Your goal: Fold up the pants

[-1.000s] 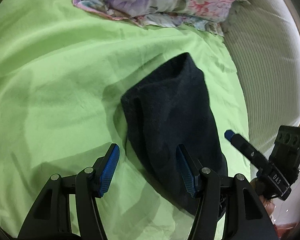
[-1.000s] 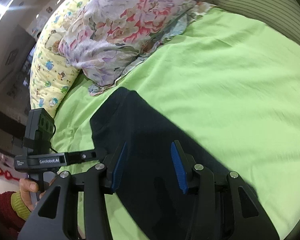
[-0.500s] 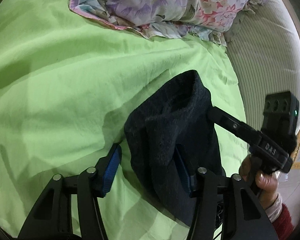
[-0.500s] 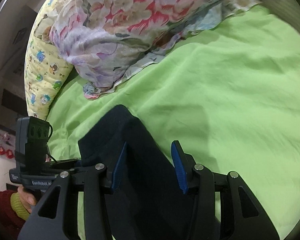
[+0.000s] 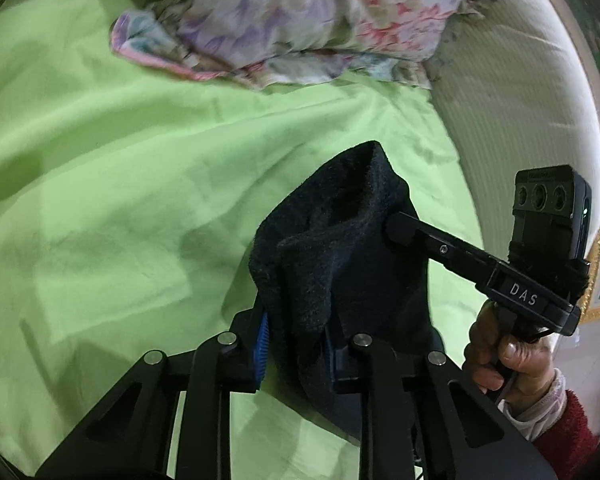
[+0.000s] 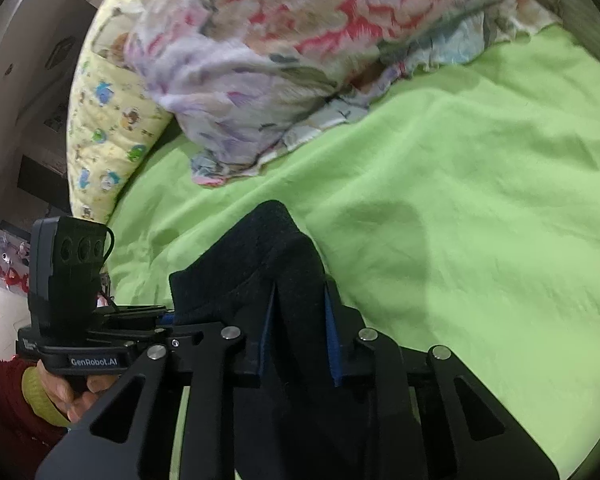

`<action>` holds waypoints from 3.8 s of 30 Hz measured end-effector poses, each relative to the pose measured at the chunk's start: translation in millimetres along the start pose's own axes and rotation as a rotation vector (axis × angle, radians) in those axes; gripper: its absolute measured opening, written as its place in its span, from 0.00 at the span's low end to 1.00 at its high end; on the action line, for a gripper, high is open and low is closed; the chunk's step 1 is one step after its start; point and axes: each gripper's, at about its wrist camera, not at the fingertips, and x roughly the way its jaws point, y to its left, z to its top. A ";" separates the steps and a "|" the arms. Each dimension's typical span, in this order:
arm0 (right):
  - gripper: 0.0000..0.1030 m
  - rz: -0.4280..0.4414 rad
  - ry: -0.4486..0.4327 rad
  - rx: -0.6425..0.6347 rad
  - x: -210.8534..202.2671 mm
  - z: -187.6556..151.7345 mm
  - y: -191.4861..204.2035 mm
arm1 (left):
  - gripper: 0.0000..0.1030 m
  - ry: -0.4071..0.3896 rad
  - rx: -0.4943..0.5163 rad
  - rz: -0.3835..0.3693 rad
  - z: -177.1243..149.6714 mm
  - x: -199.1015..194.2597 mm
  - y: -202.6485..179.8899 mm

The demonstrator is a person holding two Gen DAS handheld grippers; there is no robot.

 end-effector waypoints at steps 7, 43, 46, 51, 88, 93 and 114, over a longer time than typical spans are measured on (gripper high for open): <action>0.18 0.019 -0.115 0.007 -49.8 -14.0 7.9 | 0.20 -0.033 0.086 -0.055 -7.2 -25.1 -39.1; 0.14 -0.018 -0.629 0.373 -244.1 -252.5 -42.0 | 0.20 0.225 0.648 -0.254 -170.1 -2.5 -264.1; 0.14 -0.022 -0.647 0.404 -246.2 -272.4 -48.3 | 0.20 0.257 0.696 -0.235 -190.1 10.8 -273.7; 0.14 -0.033 -0.658 0.462 -245.0 -306.6 -62.5 | 0.20 0.295 0.755 -0.194 -219.4 34.5 -283.8; 0.85 -0.411 -0.725 0.903 -255.3 -402.4 -32.4 | 0.65 0.345 0.734 -0.115 -223.2 70.4 -272.9; 0.86 -0.439 -0.701 0.906 -249.4 -395.0 -18.1 | 0.66 0.308 0.660 -0.094 -194.0 66.9 -258.0; 1.00 -0.454 -0.649 1.037 -226.7 -402.8 -8.2 | 0.73 0.270 0.542 0.005 -146.9 76.9 -199.4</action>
